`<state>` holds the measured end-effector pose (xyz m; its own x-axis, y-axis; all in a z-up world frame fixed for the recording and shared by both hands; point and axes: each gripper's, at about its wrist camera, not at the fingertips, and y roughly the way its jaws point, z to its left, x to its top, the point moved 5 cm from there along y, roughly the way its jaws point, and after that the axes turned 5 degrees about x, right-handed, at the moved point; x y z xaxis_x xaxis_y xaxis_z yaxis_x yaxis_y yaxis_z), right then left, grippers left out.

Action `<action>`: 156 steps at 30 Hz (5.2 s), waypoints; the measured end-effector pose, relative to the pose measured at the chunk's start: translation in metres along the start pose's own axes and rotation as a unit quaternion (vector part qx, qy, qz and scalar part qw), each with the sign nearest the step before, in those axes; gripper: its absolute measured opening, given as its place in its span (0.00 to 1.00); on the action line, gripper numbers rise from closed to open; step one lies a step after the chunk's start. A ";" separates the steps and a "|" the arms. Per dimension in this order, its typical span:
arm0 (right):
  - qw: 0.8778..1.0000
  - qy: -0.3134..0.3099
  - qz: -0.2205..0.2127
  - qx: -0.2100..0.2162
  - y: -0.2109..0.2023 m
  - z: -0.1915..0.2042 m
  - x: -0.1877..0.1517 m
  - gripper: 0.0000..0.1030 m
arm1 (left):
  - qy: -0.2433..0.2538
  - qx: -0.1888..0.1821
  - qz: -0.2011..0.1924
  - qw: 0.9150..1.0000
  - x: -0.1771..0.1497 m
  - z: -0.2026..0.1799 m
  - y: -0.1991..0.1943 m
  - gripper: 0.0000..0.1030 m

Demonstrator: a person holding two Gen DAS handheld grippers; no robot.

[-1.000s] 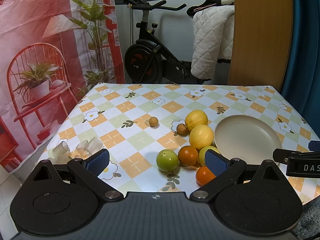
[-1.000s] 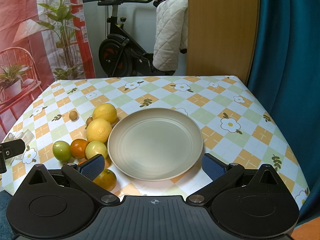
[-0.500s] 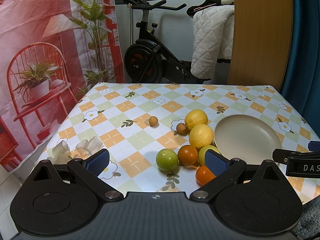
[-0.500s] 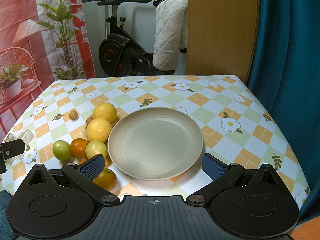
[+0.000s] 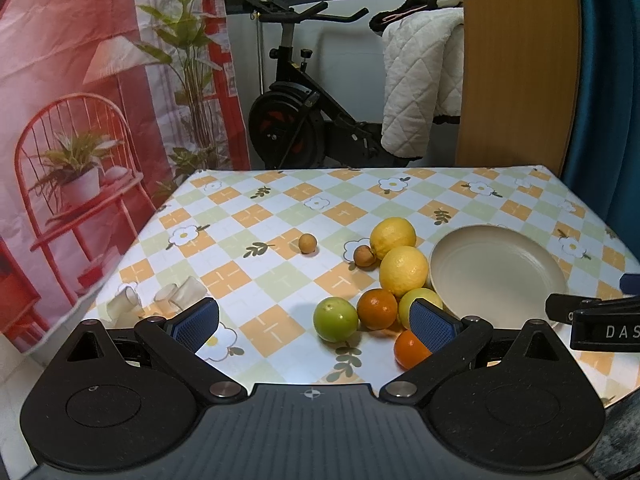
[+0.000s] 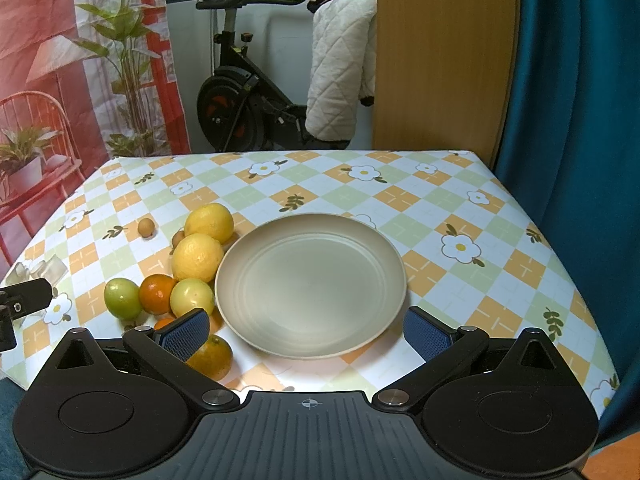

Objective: Organize fruits

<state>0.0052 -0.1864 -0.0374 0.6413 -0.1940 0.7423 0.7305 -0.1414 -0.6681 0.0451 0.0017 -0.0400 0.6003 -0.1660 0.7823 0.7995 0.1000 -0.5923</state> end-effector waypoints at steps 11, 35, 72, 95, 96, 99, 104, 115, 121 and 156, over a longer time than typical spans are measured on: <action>0.999 -0.026 -0.028 0.011 0.012 -0.004 0.001 1.00 | -0.032 -0.022 0.017 0.999 -0.011 0.011 0.022 0.96; 0.992 -0.072 -0.064 0.077 0.028 0.018 -0.029 0.99 | -0.035 -0.113 0.035 0.992 -0.036 -0.007 0.048 0.77; 0.973 -0.160 0.052 0.161 0.043 0.058 -0.068 0.57 | 0.007 -0.148 0.089 0.985 -0.054 -0.025 0.062 0.70; 0.962 -0.171 0.061 0.203 0.053 0.069 -0.077 0.30 | -0.043 -0.277 0.128 0.952 -0.067 -0.050 0.071 0.36; 0.962 -0.174 0.061 0.204 0.053 0.070 -0.078 0.30 | -0.042 -0.276 0.129 0.952 -0.067 -0.051 0.073 0.36; 0.961 -0.178 0.061 0.204 0.055 0.073 -0.080 0.30 | -0.043 -0.276 0.134 0.951 -0.068 -0.051 0.076 0.36; 0.961 -0.175 0.059 0.205 0.057 0.072 -0.080 0.28 | -0.049 -0.282 0.142 0.948 -0.071 -0.053 0.082 0.37; 0.962 -0.179 0.042 0.203 0.050 0.073 -0.076 0.28 | -0.046 -0.282 0.120 0.951 -0.067 -0.052 0.072 0.37; 0.963 -0.184 0.012 0.199 0.036 0.072 -0.066 0.28 | -0.053 -0.287 0.091 0.952 -0.056 -0.048 0.058 0.37; 0.983 -0.121 -0.039 0.133 0.123 0.015 0.012 0.29 | 0.026 -0.263 0.072 0.962 0.031 -0.122 0.139 0.38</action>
<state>0.1060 -0.1919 -0.1103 0.5947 0.0484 0.8025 0.7943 0.1191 -0.5958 0.1723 -0.1094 -0.1220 0.6917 -0.2384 0.6817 0.5788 -0.3815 -0.7207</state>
